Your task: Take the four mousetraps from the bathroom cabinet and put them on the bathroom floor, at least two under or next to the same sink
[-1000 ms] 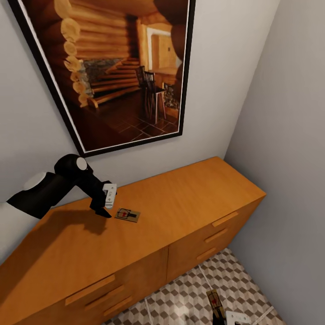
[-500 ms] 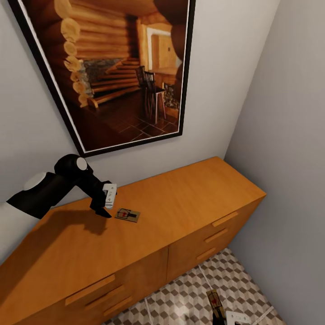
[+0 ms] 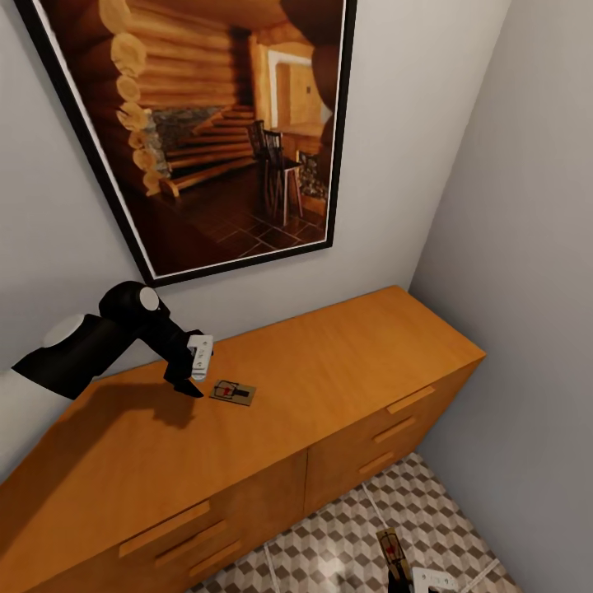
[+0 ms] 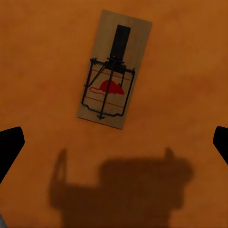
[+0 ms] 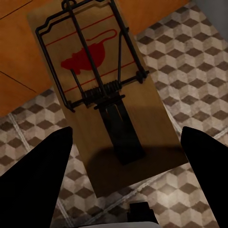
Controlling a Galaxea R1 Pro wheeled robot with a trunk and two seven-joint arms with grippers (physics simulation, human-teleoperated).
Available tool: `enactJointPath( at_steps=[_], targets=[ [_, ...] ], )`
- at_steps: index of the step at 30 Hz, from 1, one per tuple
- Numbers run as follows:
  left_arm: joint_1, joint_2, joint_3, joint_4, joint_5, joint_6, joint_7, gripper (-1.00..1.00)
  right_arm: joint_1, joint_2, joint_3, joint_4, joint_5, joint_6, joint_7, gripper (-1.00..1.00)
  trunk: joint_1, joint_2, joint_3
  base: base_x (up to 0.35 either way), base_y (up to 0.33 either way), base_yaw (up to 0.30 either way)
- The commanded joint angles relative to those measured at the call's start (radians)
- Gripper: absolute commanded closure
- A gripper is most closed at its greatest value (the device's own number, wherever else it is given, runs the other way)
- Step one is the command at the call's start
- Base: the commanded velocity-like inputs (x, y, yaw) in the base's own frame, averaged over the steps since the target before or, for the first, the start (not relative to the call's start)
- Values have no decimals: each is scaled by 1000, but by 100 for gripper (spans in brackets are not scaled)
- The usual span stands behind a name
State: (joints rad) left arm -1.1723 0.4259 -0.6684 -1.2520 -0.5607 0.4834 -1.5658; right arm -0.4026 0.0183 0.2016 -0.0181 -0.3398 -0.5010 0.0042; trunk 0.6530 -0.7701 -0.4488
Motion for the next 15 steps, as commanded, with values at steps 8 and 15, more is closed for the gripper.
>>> enactJointPath(
  at_steps=[8,15],
  targets=[
    [-1,1,-2,-1,-5,10,-5,-100,-1,0,9,1,-10,-4,0,100,0,-1,-1,0,0,0],
    [-1,1,-2,-1,-5,11,-5,-100,-1,0,9,1,-10,-4,0,100,0,-1,-1,0,0,0]
  ],
)
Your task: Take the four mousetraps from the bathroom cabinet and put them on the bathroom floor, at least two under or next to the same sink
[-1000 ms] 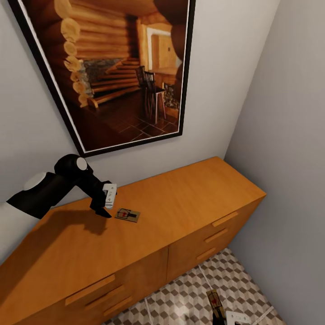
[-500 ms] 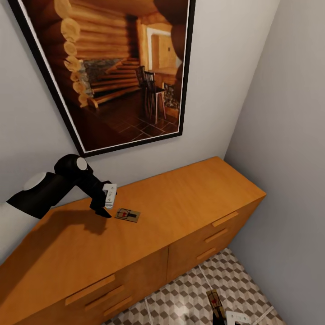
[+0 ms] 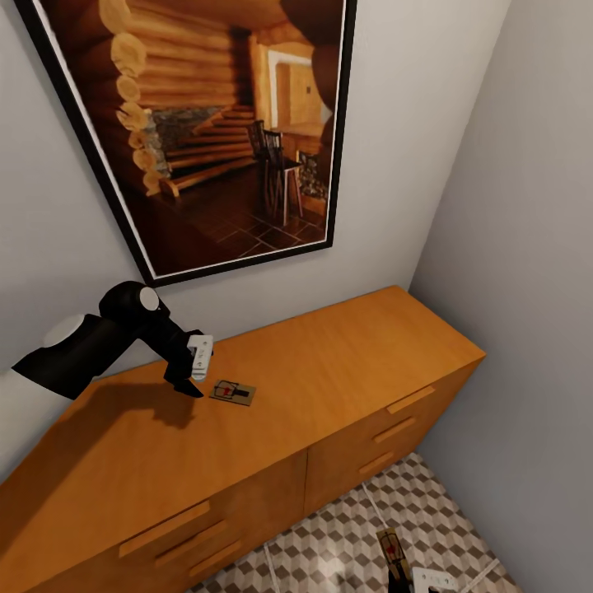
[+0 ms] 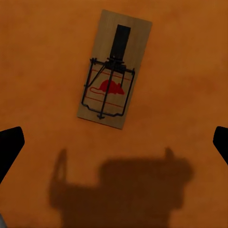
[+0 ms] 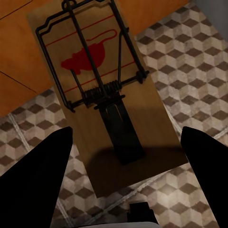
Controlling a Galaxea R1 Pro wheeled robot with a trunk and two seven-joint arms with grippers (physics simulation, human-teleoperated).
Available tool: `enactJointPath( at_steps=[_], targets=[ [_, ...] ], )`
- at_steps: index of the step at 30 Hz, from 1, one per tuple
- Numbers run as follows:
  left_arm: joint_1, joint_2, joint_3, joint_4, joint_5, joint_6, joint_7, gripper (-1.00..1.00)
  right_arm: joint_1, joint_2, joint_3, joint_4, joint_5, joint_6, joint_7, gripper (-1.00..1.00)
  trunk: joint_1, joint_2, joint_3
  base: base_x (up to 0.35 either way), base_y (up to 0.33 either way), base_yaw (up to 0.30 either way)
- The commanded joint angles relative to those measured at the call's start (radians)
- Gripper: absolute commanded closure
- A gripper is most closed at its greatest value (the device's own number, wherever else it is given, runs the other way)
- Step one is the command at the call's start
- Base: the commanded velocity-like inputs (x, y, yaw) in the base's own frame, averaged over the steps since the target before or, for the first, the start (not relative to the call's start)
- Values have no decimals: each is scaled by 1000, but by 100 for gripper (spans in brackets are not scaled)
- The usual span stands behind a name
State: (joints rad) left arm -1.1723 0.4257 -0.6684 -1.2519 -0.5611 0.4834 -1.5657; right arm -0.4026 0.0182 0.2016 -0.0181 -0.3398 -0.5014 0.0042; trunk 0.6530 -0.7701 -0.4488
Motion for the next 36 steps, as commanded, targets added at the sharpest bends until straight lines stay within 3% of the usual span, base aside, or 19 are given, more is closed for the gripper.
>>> enactJointPath(
  at_steps=[1,12,22,36],
  targets=[
    [-1,1,-2,-1,-5,11,-5,-100,-1,0,9,1,-10,-4,0,100,0,-1,-1,0,0,0],
    [-1,1,-11,0,-5,11,-5,-100,-1,0,9,1,-10,-4,0,100,0,-1,-1,0,0,0],
    [-1,-17,-75,9,-4,11,-5,-100,-1,0,9,1,-10,-3,0,100,0,-1,-1,0,0,0],
    [-1,-24,-82,9,-5,11,-5,-100,-1,0,9,1,-10,-3,0,100,0,-1,-1,0,0,0]
  ],
)
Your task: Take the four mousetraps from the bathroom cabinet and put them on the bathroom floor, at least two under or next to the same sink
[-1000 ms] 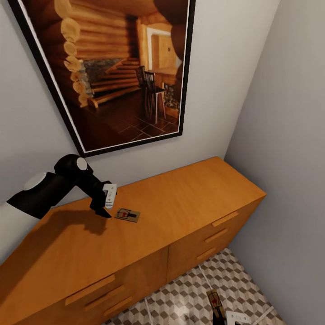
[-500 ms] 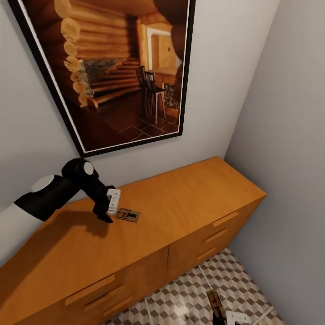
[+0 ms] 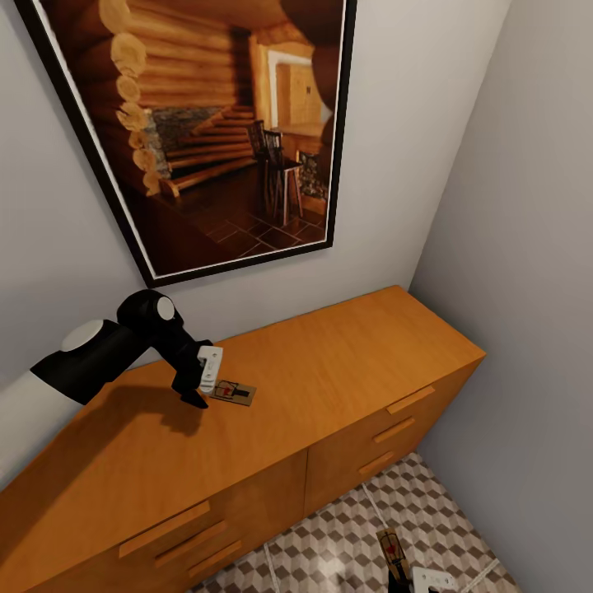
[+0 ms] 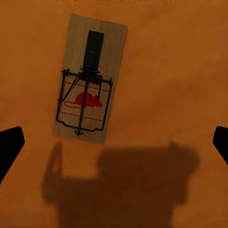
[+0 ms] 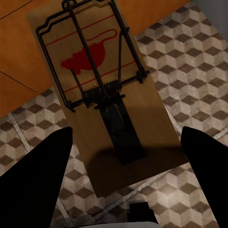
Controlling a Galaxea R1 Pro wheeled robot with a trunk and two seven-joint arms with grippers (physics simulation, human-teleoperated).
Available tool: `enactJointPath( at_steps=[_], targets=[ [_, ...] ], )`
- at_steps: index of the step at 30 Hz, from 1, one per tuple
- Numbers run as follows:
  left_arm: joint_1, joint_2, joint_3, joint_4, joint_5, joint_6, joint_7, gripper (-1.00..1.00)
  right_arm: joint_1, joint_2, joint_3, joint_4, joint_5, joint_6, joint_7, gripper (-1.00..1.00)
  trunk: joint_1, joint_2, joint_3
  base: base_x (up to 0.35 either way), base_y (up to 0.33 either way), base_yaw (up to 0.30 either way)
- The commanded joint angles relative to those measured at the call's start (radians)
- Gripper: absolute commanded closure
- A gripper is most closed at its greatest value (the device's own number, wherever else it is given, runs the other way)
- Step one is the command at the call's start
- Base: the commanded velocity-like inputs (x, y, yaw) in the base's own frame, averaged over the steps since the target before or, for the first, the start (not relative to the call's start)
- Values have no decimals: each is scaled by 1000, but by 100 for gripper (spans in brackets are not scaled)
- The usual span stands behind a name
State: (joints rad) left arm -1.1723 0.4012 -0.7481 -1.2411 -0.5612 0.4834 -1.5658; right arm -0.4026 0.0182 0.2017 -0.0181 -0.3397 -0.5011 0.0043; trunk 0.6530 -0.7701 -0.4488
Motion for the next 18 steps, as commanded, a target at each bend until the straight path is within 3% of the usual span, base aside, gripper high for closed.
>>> enactJointPath(
  at_steps=[1,18],
  targets=[
    [-1,1,-2,-1,-5,11,-5,-100,-1,0,8,1,-10,-4,0,100,0,-1,-1,0,0,0],
    [-1,1,-2,-1,-4,11,-5,-100,-1,1,8,1,-10,-5,0,100,0,-1,-1,0,0,0]
  ],
)
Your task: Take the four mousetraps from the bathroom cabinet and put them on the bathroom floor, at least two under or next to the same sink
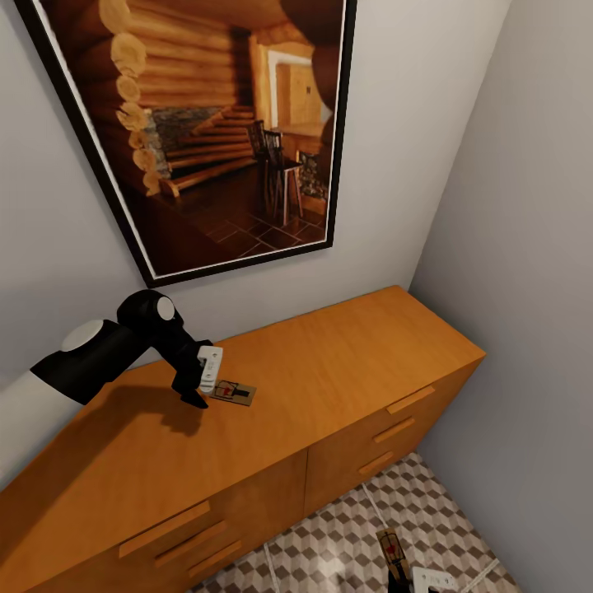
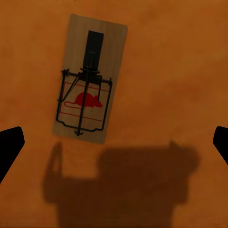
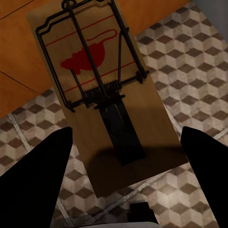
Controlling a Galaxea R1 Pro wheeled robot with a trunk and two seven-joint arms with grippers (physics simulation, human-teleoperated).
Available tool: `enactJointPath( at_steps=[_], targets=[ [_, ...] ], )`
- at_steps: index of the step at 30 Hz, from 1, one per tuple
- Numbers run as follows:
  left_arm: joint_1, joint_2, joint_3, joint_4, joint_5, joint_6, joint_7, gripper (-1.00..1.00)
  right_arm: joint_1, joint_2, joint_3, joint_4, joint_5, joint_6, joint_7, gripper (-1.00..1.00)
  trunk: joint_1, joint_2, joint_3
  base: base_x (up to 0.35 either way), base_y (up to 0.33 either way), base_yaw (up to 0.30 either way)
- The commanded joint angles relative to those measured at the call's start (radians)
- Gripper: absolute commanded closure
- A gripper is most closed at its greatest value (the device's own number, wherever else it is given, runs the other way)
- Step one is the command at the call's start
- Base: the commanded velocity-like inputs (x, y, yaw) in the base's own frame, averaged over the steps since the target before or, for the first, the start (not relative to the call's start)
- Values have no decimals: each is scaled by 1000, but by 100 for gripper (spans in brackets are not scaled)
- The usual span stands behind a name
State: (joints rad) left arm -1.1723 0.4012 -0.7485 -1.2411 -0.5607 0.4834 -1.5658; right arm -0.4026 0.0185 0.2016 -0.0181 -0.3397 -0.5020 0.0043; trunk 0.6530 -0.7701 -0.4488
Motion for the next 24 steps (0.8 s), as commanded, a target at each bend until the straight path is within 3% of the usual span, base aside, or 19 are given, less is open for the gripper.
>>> enactJointPath(
  at_steps=[1,24],
  targets=[
    [-1,1,-2,-1,-4,11,-5,-100,-1,0,9,1,-10,-4,0,100,0,-1,-1,0,0,0],
    [-1,-1,-3,0,-4,12,-5,-100,-1,0,9,1,-10,-4,0,100,0,-1,-1,0,0,0]
  ],
)
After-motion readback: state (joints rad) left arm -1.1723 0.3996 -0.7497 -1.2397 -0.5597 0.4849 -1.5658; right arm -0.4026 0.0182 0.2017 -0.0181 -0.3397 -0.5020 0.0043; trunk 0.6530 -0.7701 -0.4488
